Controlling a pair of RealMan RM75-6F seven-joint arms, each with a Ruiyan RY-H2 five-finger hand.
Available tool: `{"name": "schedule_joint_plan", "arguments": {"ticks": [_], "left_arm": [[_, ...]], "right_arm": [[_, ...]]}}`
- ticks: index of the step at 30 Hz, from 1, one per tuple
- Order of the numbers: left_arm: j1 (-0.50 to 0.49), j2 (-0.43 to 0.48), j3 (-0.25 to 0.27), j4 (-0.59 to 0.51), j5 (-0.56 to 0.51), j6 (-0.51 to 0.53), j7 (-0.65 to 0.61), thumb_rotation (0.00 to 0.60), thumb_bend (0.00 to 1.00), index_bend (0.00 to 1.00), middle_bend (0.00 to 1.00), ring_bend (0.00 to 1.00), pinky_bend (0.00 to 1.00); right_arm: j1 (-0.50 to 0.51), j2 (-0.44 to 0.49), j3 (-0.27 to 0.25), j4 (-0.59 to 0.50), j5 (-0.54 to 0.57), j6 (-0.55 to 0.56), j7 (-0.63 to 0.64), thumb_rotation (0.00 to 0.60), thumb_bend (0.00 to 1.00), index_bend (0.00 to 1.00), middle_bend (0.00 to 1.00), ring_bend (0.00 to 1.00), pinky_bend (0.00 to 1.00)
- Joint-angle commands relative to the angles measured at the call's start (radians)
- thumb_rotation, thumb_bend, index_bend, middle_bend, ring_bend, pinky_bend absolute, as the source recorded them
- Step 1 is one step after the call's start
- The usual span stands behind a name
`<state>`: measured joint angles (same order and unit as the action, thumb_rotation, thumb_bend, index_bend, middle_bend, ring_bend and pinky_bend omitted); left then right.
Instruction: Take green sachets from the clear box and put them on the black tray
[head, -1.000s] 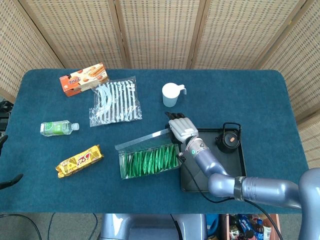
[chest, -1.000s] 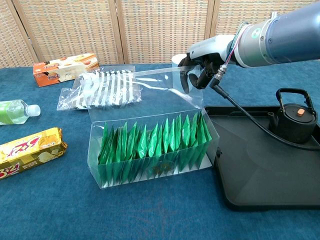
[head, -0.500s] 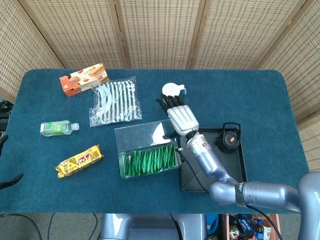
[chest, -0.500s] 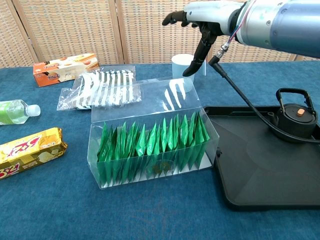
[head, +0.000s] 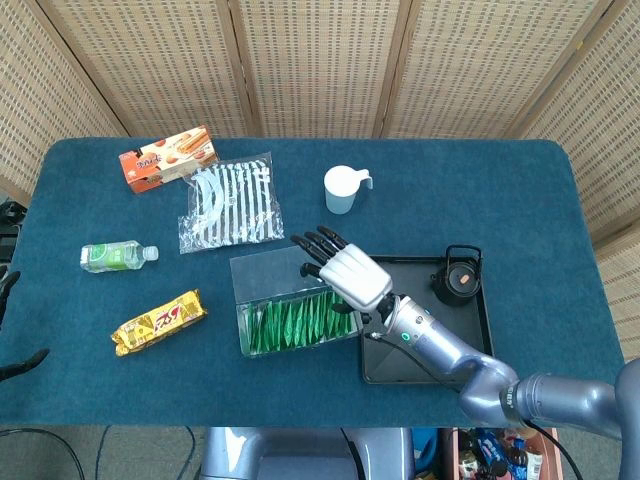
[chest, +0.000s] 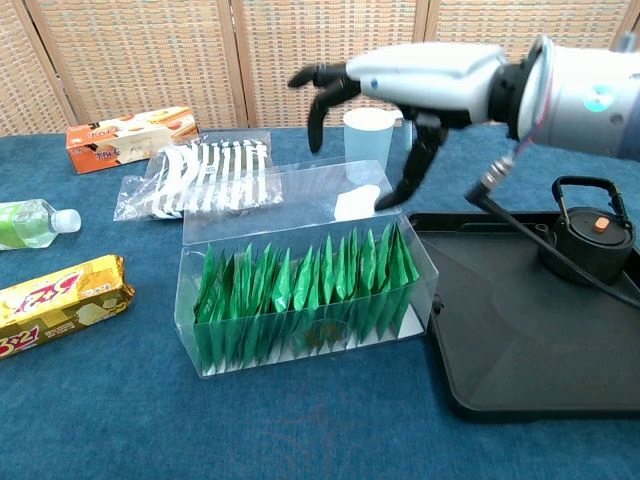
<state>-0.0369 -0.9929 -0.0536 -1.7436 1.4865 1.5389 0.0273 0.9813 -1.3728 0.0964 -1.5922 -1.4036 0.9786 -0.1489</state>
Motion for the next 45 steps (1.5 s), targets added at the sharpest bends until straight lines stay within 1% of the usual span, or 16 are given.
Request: {"name": "schedule_joint_plan", "arguments": {"ticks": [1, 10, 19, 25, 34, 39, 45], "left_arm": [[0.000, 0.000, 0.000, 0.000, 0.000, 0.000, 0.000, 0.600, 0.10, 0.00, 0.00, 0.00, 0.00], [-0.002, 0.000, 0.000, 0.002, -0.001, -0.003, -0.003, 0.600, 0.10, 0.00, 0.00, 0.00, 0.00], [-0.003, -0.001, 0.003, 0.000, 0.001, -0.007, 0.002, 0.600, 0.10, 0.00, 0.00, 0.00, 0.00], [-0.003, -0.001, 0.003, -0.001, 0.000, -0.006, 0.002, 0.600, 0.10, 0.00, 0.00, 0.00, 0.00], [-0.004, -0.001, 0.003, 0.001, -0.002, -0.009, 0.000, 0.600, 0.10, 0.00, 0.00, 0.00, 0.00], [-0.005, -0.001, 0.003, 0.001, -0.002, -0.009, 0.001, 0.600, 0.10, 0.00, 0.00, 0.00, 0.00], [-0.004, -0.001, 0.003, 0.001, -0.002, -0.009, 0.001, 0.600, 0.10, 0.00, 0.00, 0.00, 0.00]], "right_arm": [[-0.010, -0.009, -0.035, 0.044, -0.053, -0.025, 0.005, 0.600, 0.17, 0.38, 0.07, 0.00, 0.00], [-0.009, -0.023, -0.051, 0.052, -0.076, -0.070, -0.059, 0.600, 0.19, 0.40, 0.07, 0.00, 0.00], [-0.020, -0.061, -0.034, 0.057, -0.065, -0.082, -0.068, 0.600, 0.20, 0.40, 0.07, 0.00, 0.00], [-0.021, -0.085, -0.027, 0.071, -0.055, -0.098, -0.086, 0.600, 0.23, 0.42, 0.07, 0.00, 0.00], [-0.030, -0.096, -0.028, 0.089, -0.055, -0.105, -0.116, 0.600, 0.32, 0.46, 0.07, 0.00, 0.00], [-0.033, -0.098, -0.029, 0.091, -0.056, -0.111, -0.121, 0.600, 0.42, 0.51, 0.07, 0.00, 0.00], [-0.035, -0.108, -0.028, 0.095, -0.058, -0.119, -0.124, 0.600, 0.47, 0.51, 0.07, 0.00, 0.00]]}}
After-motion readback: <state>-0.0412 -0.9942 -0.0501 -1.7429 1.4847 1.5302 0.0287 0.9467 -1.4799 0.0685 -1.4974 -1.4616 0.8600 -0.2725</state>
